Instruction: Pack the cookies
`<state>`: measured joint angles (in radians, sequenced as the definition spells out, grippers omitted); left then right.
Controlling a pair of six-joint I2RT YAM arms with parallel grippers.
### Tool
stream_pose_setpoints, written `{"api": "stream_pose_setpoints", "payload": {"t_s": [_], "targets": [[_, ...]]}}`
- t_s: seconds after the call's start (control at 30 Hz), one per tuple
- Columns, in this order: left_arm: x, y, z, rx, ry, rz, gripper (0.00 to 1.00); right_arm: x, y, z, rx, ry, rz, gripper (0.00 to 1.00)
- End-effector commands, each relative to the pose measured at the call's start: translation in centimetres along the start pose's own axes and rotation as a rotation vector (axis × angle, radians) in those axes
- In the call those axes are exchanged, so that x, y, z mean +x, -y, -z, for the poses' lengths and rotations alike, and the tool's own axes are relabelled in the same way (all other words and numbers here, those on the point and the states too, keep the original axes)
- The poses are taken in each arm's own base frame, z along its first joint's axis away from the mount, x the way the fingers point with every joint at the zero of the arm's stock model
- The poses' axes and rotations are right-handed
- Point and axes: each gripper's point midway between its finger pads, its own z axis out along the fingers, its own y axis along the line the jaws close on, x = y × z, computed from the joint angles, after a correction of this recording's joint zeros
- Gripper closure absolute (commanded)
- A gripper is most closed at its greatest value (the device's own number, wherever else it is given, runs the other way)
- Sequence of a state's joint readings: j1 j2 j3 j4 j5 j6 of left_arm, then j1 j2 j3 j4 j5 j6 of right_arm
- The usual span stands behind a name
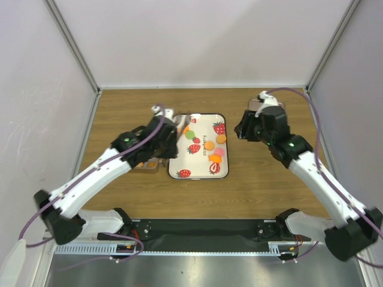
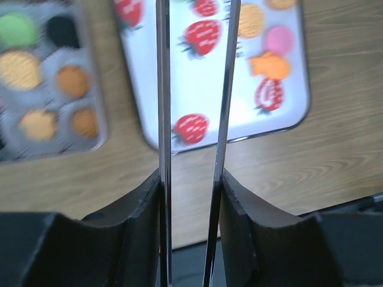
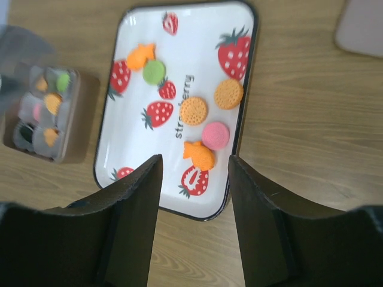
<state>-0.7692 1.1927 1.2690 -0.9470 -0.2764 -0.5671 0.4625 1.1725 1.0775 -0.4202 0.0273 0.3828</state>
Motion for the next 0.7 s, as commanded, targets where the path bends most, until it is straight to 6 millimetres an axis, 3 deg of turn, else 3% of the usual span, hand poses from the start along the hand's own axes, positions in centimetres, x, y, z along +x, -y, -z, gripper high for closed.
{"api": "stream_pose_setpoints", "payload": {"t_s": [0.0, 0.17, 0.23, 0.3, 0.33, 0.4, 0.43, 0.53, 0.57, 0.67], "targets": [[-3.7, 7.2, -1.5, 0.184, 0.117, -0.057, 0.57, -4.3, 0.4, 6.2, 0.050, 0.161, -0.048, 0.45], [-3.2, 14.7, -4.5, 0.288, 0.140, -0.145, 0.58, -5.5, 2.0, 13.0, 0.102, 0.283, -0.077, 0.45], [-1.6, 16.5, -7.2, 0.280, 0.103, -0.192, 0.57, -5.5, 3.0, 15.0, 0.147, 0.309, -0.090, 0.44], [-0.8, 19.1, -8.3, 0.310, 0.100, -0.224, 0.57, -5.4, 3.6, 16.8, 0.167, 0.335, -0.104, 0.44], [0.7, 19.8, -10.4, 0.293, 0.063, -0.261, 0.57, -5.3, 3.7, 17.2, 0.169, 0.340, -0.108, 0.44], [1.4, 22.0, -11.0, 0.319, 0.071, -0.298, 0.57, -5.2, 4.0, 18.3, 0.174, 0.352, -0.119, 0.44], [2.3, 22.9, -12.3, 0.318, 0.056, -0.318, 0.57, -5.1, 4.1, 18.4, 0.177, 0.351, -0.124, 0.43], [3.9, 25.4, -13.2, 0.345, 0.046, -0.366, 0.57, -4.6, 4.3, 18.6, 0.187, 0.336, -0.133, 0.44], [5.3, 26.0, -14.3, 0.341, 0.029, -0.389, 0.56, -4.5, 4.3, 18.6, 0.185, 0.331, -0.138, 0.44], [6.4, 27.4, -15.2, 0.363, 0.041, -0.417, 0.54, -4.1, 4.4, 18.7, 0.184, 0.325, -0.144, 0.44]]}}
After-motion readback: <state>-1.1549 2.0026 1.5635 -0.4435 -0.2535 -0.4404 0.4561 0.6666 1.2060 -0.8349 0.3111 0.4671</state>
